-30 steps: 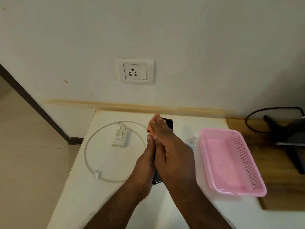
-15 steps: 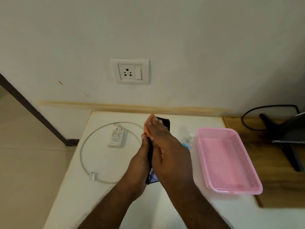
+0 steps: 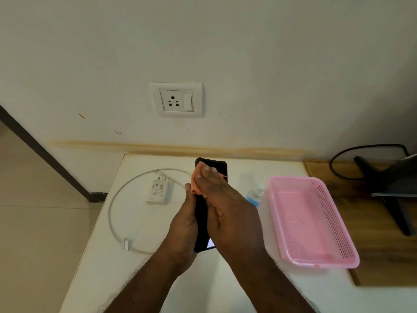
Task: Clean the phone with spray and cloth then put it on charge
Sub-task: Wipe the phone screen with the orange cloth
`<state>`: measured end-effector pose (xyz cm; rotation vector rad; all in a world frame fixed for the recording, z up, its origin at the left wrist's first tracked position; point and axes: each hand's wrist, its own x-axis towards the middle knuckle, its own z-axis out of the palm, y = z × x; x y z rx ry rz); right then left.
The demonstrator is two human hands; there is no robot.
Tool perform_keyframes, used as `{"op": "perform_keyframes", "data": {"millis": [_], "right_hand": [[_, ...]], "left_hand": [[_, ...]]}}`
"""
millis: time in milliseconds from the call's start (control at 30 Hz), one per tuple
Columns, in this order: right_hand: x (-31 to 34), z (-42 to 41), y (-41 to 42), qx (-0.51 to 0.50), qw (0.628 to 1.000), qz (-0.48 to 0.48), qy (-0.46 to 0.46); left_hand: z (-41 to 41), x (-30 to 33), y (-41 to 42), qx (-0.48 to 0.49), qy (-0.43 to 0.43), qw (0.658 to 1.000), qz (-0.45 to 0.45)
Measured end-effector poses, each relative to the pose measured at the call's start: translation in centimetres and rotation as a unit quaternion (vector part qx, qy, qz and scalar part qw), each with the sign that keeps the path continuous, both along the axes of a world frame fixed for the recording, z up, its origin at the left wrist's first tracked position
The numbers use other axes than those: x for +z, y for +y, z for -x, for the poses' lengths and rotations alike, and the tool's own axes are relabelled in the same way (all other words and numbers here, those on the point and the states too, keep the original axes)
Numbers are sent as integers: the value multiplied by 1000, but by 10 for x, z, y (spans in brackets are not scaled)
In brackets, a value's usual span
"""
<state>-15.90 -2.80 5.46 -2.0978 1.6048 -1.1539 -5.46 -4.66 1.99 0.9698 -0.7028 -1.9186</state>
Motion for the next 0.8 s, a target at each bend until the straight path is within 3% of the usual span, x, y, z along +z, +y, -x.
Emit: {"op": "perform_keyframes", "data": {"millis": [200, 267, 333, 367, 400, 433, 500, 533, 633, 800], "right_hand": [[-6, 28, -2, -78, 995, -17, -62], [-8, 19, 2, -83, 996, 1, -46], [-17, -23, 1, -69, 995, -72, -8], [-11, -35, 5, -48, 987, -146, -47], [-16, -33, 3, -118, 966, -181, 143], [-17, -29, 5, -130, 961, -128, 207], [-7, -21, 5, -62, 995, -83, -14], [0, -3, 0, -39, 995, -84, -26], [4, 23, 0, -106, 992, -29, -63], [-1, 5, 1, -44, 997, -35, -61]], "left_hand": [[1, 2, 1, -24, -23, 999, -10], [0, 1, 1, -19, -24, 1000, -1], [-2, 2, 0, -1, -20, 1000, 2], [-2, 2, -1, 7, -12, 1000, 0], [-3, 1, -2, 10, -10, 1000, -3], [-2, 0, -3, 6, -12, 1000, -7], [-1, 0, -2, -22, -20, 999, -11], [1, -1, 0, -37, -24, 999, -14], [4, 1, 3, -63, -44, 997, -21], [0, 3, 0, -85, -26, 996, 4]]}}
